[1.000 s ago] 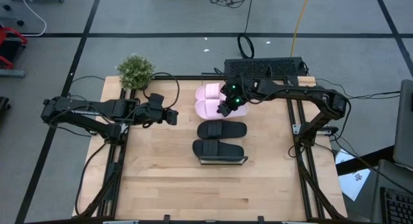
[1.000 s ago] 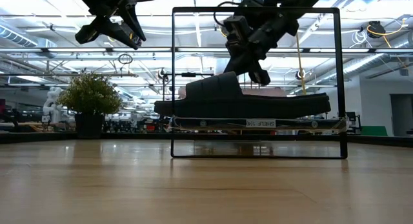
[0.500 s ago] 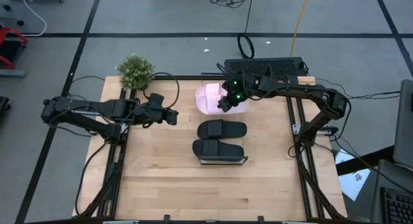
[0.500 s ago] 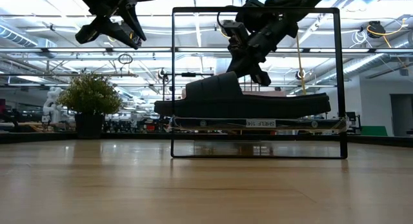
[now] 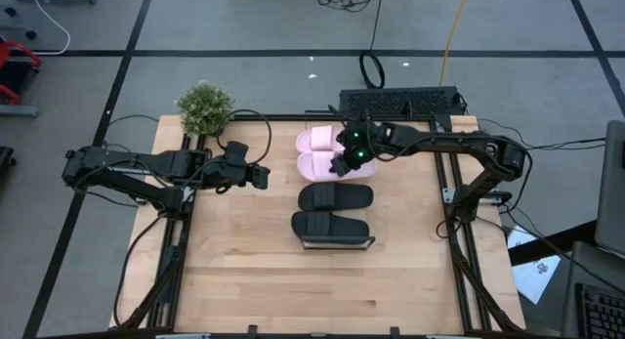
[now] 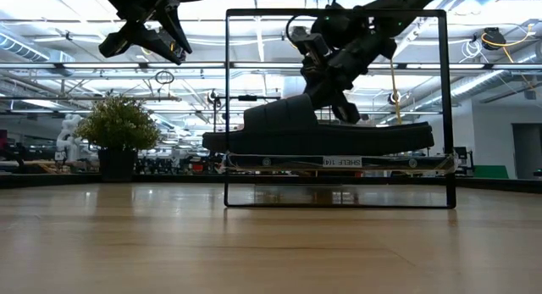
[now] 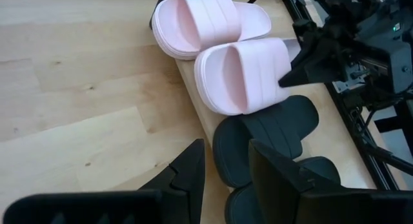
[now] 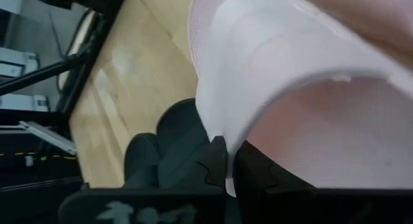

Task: Pick and place slides into the shelf
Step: Put the pink slipper on the shelf

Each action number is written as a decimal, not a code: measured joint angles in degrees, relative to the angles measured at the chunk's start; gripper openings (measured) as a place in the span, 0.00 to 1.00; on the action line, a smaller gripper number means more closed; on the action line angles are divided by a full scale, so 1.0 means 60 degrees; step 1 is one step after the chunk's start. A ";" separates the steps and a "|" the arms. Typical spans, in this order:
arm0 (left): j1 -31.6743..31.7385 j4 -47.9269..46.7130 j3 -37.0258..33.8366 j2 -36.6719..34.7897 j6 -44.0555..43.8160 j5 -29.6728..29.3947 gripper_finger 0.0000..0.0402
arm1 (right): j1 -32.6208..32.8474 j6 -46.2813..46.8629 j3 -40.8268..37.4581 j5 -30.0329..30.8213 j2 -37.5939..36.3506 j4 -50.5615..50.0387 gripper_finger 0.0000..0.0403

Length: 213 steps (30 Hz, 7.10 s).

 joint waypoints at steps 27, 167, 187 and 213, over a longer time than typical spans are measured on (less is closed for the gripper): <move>0.0029 0.0005 0.0000 0.0000 -0.0010 -0.0409 0.29 | -0.0473 0.0987 -0.0106 -0.1274 0.0015 0.0537 0.00; 0.0455 0.0151 0.0000 0.0004 -0.0019 -0.0559 0.29 | -0.1309 0.0031 -0.0561 -0.3221 0.0809 0.2037 0.00; 0.0455 0.0144 0.0000 0.0000 0.0040 -0.0589 0.29 | -0.1287 -0.0635 -0.0554 -0.3481 0.0812 0.1553 0.00; 0.0456 0.0143 0.0000 0.0004 0.0005 -0.0669 0.29 | -0.1478 -0.0508 -0.0558 -0.4493 0.0816 0.1741 0.06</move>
